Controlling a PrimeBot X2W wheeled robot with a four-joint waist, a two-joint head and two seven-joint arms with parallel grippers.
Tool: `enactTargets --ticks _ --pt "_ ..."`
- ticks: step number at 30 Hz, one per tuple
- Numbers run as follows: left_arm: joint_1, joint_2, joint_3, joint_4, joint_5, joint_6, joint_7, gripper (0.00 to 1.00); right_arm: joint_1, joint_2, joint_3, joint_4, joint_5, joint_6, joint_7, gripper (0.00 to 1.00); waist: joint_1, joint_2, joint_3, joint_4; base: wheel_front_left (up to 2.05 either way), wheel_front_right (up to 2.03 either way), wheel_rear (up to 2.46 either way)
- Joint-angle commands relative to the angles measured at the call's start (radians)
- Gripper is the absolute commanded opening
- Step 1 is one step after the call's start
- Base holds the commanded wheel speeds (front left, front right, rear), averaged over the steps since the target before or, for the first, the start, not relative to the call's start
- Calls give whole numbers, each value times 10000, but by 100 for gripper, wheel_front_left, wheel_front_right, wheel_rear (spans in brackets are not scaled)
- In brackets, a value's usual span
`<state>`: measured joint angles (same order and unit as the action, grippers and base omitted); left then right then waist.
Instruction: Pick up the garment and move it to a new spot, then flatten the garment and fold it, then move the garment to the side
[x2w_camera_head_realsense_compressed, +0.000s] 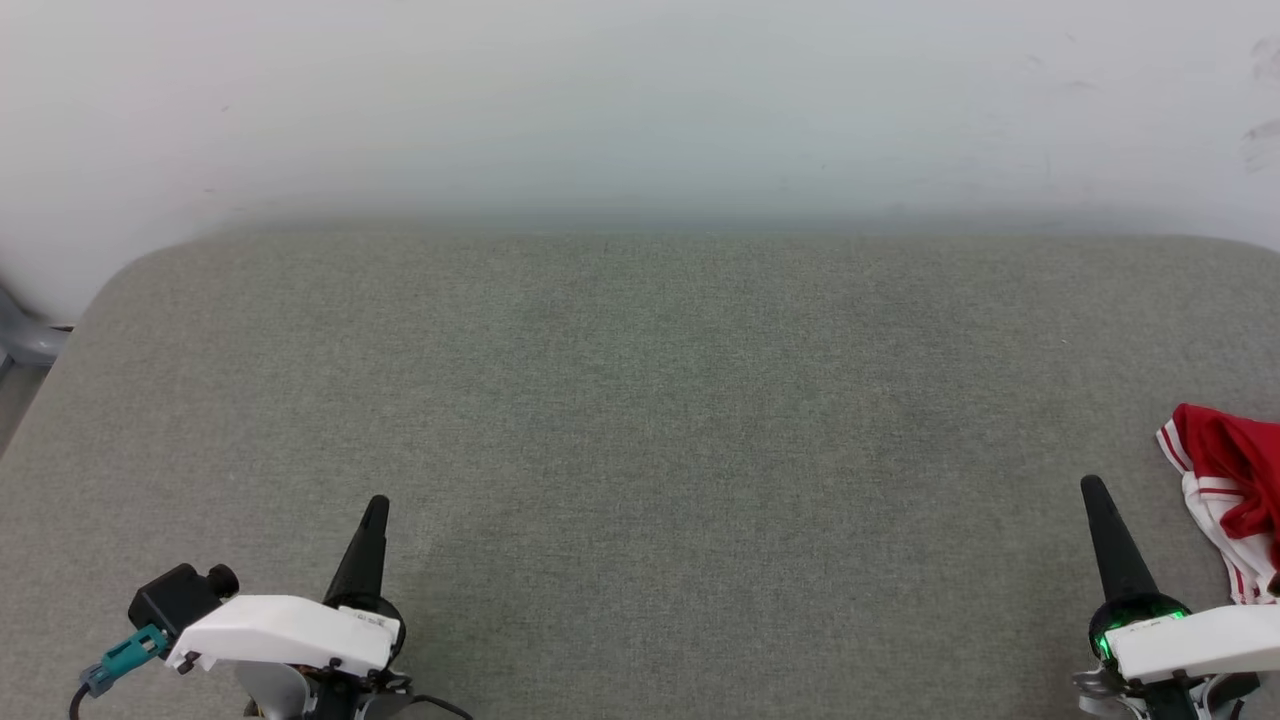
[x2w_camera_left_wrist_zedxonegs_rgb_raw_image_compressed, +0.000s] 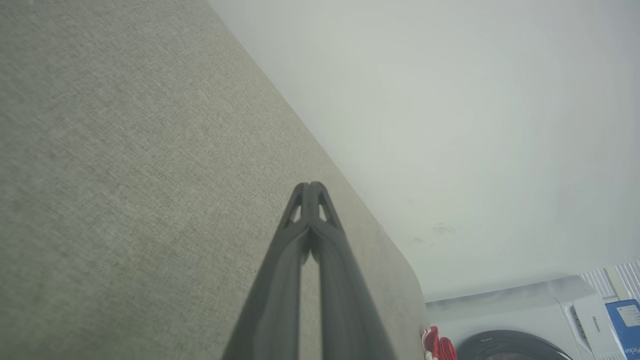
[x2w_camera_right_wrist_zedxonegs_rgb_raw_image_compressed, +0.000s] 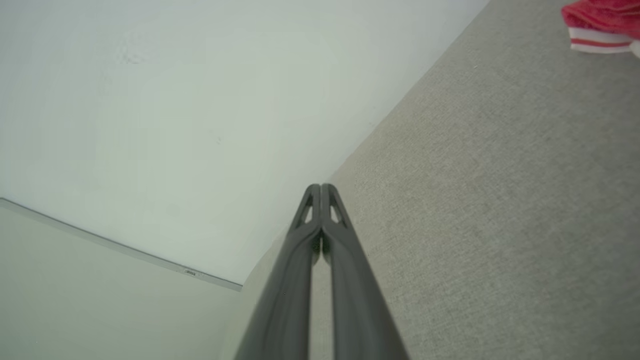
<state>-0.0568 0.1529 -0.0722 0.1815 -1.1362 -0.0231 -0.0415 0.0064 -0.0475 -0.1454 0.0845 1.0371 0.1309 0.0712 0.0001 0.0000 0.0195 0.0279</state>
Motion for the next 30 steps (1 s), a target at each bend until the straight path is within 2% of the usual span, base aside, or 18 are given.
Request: enactTargets --ticks 1,30 --pt "-252 -13 141 -43 -317 -94 74 0 -267 -34 27 23 385 -1 35 0 0 0 -6 -9 0 0 0" --pt "-401 -440 892 295 -2675 -612 729 0 -753 -39 176 835 3097 -2 234 0 -1 0 -74 -126 0 0 0"
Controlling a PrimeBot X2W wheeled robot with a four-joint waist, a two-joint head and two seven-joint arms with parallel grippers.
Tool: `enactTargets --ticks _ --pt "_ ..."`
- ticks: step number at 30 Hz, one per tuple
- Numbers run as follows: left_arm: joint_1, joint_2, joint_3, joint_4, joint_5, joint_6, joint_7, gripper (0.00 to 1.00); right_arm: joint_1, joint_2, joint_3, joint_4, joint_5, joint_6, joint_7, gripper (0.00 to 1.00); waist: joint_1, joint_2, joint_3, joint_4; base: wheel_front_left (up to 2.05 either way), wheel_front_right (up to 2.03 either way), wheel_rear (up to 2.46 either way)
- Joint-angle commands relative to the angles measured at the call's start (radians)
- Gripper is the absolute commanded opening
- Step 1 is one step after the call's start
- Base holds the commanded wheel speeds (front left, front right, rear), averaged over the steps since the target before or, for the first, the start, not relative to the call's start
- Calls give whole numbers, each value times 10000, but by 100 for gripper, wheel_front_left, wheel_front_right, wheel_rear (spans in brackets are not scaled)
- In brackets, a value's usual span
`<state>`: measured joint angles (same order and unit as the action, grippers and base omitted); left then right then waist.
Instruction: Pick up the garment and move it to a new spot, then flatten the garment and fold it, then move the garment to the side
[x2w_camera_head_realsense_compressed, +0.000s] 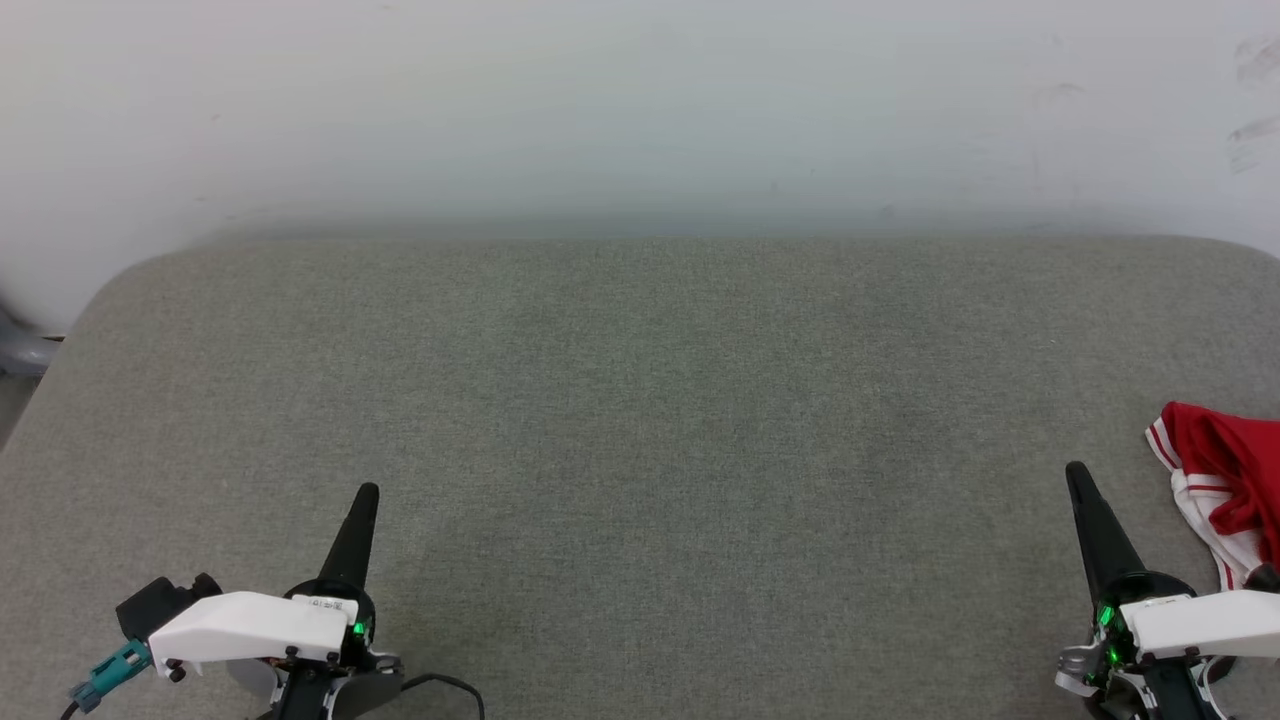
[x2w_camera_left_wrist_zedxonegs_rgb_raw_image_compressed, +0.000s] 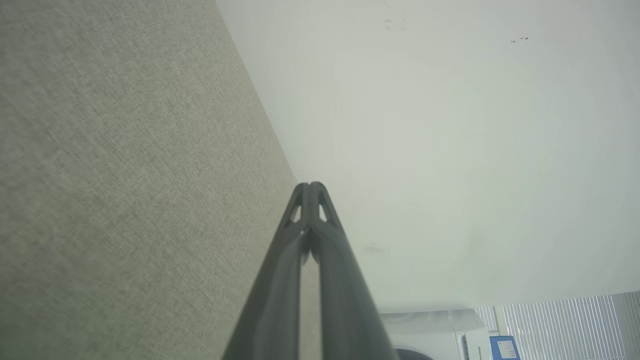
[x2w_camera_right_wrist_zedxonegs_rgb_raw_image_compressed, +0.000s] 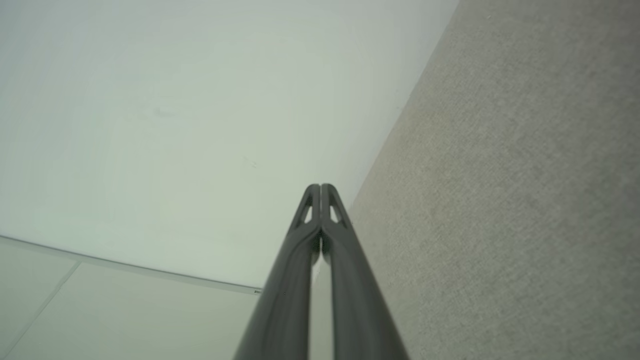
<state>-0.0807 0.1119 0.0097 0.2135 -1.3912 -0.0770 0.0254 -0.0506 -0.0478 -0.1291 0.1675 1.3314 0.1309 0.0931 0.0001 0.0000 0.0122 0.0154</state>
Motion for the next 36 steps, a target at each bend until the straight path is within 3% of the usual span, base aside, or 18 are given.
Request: enactTargets --ticks 1,36 --pt "-165 -46 97 -13 -198 -87 74 0 -199 -36 18 32 241 -2 25 0 -1 0 -4 -6 0 0 0" --pt "-306 -467 854 325 -2421 -573 731 0 -669 -37 163 816 2848 -3 221 0 -1 0 -89 -152 0 0 0"
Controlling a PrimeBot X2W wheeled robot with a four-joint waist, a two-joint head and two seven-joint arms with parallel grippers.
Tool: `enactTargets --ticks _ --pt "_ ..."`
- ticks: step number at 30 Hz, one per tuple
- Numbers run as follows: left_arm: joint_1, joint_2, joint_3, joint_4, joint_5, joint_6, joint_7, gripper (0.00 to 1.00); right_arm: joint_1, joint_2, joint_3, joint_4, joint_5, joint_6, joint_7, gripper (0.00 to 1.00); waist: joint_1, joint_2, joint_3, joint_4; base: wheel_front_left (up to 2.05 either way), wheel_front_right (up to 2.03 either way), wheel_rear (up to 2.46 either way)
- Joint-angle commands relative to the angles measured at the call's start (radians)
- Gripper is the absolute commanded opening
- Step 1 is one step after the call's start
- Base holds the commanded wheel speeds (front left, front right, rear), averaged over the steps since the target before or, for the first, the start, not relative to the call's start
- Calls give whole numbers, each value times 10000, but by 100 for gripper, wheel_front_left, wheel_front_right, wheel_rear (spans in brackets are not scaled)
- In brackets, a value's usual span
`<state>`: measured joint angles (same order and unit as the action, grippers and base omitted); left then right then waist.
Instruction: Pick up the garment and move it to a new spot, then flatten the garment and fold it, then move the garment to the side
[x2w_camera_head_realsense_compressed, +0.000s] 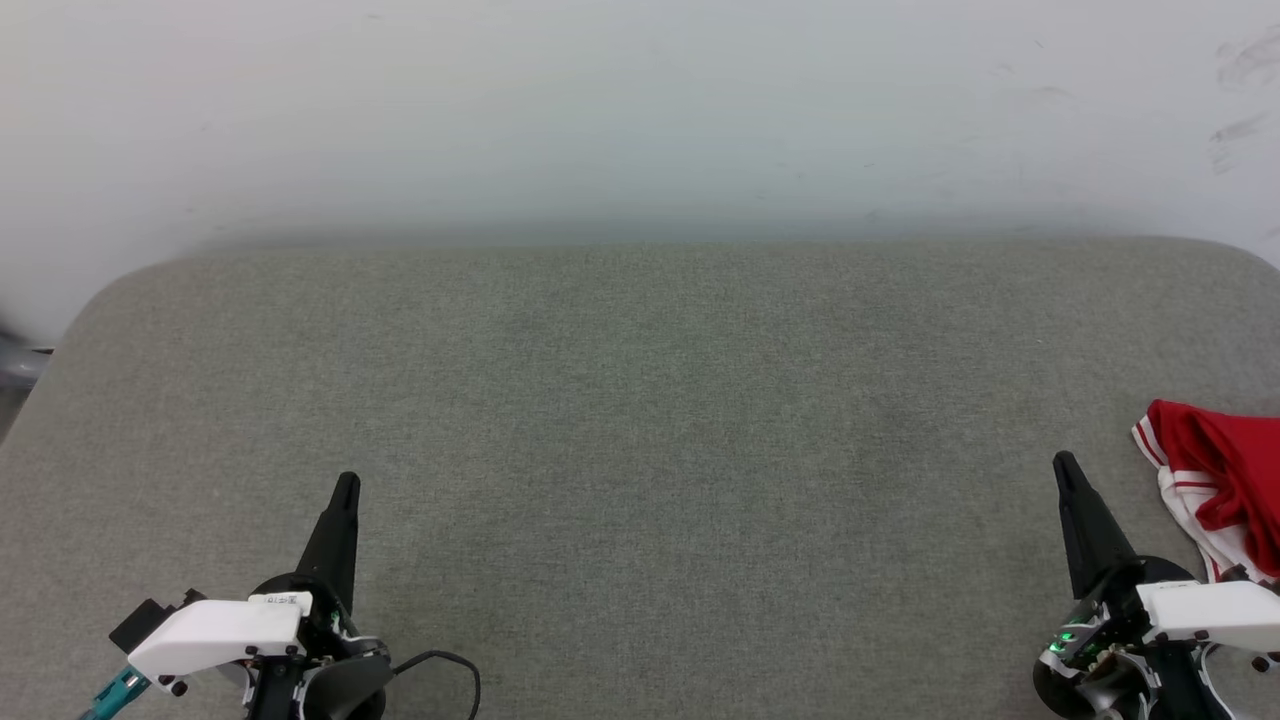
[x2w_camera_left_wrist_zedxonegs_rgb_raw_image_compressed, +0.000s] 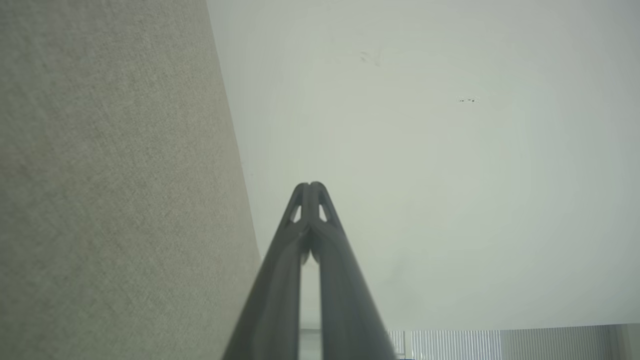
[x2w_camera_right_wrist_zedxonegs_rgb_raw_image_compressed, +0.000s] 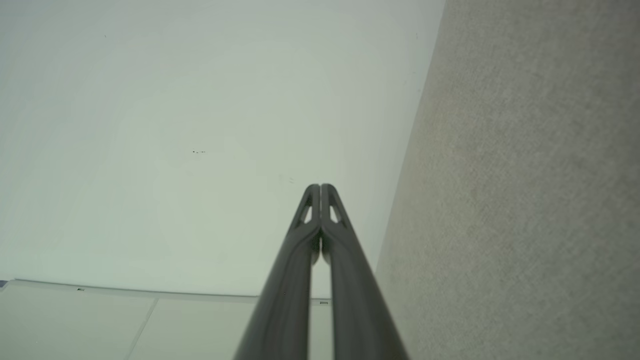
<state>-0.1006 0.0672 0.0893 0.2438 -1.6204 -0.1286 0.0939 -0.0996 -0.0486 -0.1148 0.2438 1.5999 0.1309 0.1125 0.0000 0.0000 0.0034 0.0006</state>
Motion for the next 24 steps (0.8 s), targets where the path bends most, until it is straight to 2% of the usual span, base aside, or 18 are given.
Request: enactTargets --ticks 1,24 --pt "-101 -22 55 24 -137 -63 59 0 -181 -30 21 51 169 -3 20 0 0 0 -3 -5 0 0 0" --pt "-102 -61 105 21 -32 -55 98 0 -162 -28 17 46 148 -3 21 0 0 0 -3 -5 0 0 0"
